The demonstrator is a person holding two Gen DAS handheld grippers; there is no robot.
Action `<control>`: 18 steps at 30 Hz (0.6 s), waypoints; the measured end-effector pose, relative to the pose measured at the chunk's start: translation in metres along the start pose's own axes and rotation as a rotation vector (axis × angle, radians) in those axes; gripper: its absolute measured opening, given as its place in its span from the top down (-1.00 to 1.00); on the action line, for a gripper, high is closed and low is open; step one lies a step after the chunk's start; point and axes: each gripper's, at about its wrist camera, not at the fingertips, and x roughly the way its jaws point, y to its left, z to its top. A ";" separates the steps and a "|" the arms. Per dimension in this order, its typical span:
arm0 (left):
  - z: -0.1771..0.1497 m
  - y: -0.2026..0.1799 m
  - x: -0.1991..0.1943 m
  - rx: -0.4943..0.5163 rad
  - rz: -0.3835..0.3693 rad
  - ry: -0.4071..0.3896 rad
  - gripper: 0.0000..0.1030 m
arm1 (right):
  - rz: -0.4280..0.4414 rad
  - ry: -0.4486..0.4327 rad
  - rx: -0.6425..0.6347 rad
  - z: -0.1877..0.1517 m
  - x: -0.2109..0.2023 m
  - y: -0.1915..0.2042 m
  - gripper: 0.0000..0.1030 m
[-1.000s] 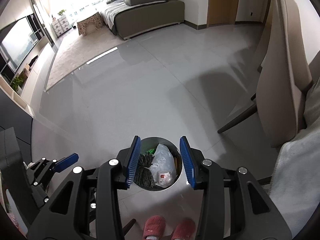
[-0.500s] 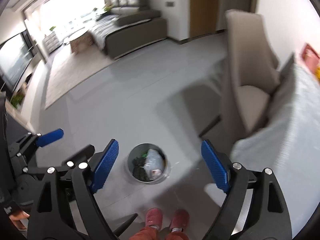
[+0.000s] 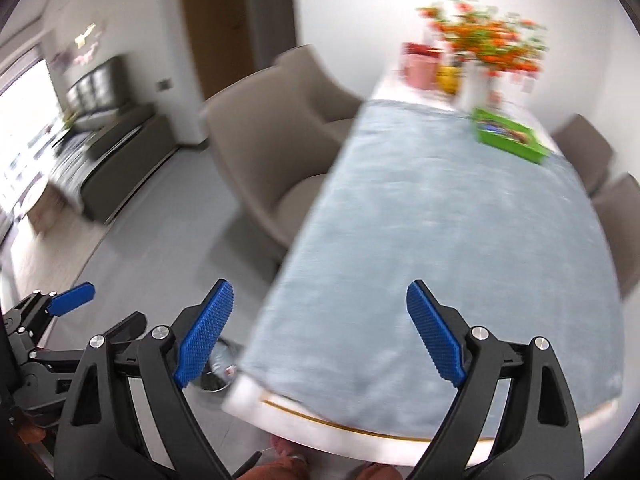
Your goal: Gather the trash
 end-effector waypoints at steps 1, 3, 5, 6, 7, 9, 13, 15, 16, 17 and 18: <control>0.006 -0.017 -0.005 0.023 -0.011 -0.009 -0.68 | -0.017 -0.007 0.017 0.001 -0.007 -0.016 -0.66; 0.015 -0.048 -0.013 0.061 -0.016 -0.026 -0.69 | -0.054 -0.017 0.048 0.000 -0.023 -0.054 -0.66; 0.023 -0.085 -0.023 0.095 -0.021 -0.057 -0.70 | -0.077 -0.021 0.064 0.001 -0.038 -0.082 -0.66; 0.029 -0.099 -0.027 0.105 -0.022 -0.068 -0.73 | -0.090 -0.022 0.071 -0.001 -0.048 -0.103 -0.66; 0.031 -0.112 -0.031 0.112 -0.026 -0.078 -0.73 | -0.096 -0.022 0.072 -0.003 -0.055 -0.118 -0.66; 0.035 -0.145 -0.041 0.118 -0.033 -0.093 -0.74 | -0.108 -0.015 0.069 -0.004 -0.070 -0.151 -0.66; 0.044 -0.201 -0.054 0.072 -0.081 -0.082 -0.74 | -0.110 -0.002 0.075 -0.009 -0.099 -0.213 -0.66; 0.046 -0.226 -0.060 0.037 -0.091 -0.075 -0.74 | -0.119 -0.010 0.062 -0.010 -0.114 -0.241 -0.66; 0.047 -0.238 -0.063 0.023 -0.090 -0.078 -0.74 | -0.123 -0.014 0.051 -0.012 -0.120 -0.251 -0.66; 0.047 -0.250 -0.067 0.012 -0.085 -0.082 -0.74 | -0.124 -0.018 0.040 -0.014 -0.126 -0.265 -0.66; 0.046 -0.258 -0.071 0.006 -0.081 -0.084 -0.74 | -0.125 -0.018 0.034 -0.014 -0.130 -0.274 -0.66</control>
